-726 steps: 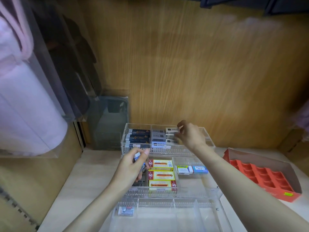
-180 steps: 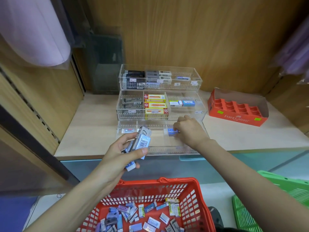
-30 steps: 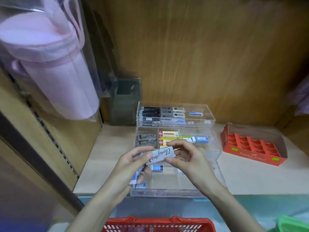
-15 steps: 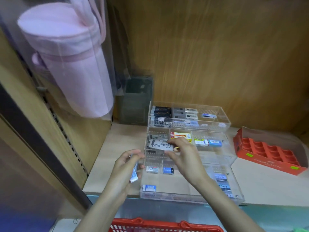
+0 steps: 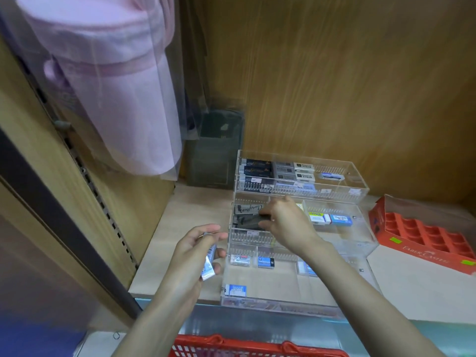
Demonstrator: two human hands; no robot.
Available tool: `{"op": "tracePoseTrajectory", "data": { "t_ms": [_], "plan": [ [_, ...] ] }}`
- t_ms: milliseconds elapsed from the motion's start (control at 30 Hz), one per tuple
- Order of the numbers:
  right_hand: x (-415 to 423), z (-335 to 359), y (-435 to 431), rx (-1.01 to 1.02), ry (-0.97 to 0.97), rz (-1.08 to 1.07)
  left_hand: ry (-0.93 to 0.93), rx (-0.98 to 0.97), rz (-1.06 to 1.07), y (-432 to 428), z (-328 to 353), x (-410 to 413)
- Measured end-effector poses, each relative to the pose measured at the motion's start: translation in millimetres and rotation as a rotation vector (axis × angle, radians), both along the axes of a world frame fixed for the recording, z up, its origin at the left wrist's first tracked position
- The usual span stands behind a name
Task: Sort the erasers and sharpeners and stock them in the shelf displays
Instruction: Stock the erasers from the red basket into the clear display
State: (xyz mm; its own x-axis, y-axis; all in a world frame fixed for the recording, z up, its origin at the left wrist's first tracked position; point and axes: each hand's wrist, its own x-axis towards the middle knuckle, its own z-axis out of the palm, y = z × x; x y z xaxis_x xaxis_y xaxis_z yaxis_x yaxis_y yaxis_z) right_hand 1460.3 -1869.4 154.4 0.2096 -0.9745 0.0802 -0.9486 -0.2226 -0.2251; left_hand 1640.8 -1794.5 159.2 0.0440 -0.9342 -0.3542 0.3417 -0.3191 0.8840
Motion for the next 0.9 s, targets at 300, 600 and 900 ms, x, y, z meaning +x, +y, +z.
{"op": "tracePoseTrajectory", "data": {
  "t_ms": [300,600,900],
  "plan": [
    [11.1,-13.8,-13.6,-0.056,0.108,-0.093,0.066,0.035,0.032,-0.6,-1.0,3.6],
    [13.8,-3.0,-30.8,0.059,0.149,0.079,0.076,0.009,-0.028,2.9,-1.5,3.0],
    [21.6,-12.9,-37.9,0.111,0.081,0.044,0.06,0.012,-0.055,3.5,-5.4,0.6]
  ]
}}
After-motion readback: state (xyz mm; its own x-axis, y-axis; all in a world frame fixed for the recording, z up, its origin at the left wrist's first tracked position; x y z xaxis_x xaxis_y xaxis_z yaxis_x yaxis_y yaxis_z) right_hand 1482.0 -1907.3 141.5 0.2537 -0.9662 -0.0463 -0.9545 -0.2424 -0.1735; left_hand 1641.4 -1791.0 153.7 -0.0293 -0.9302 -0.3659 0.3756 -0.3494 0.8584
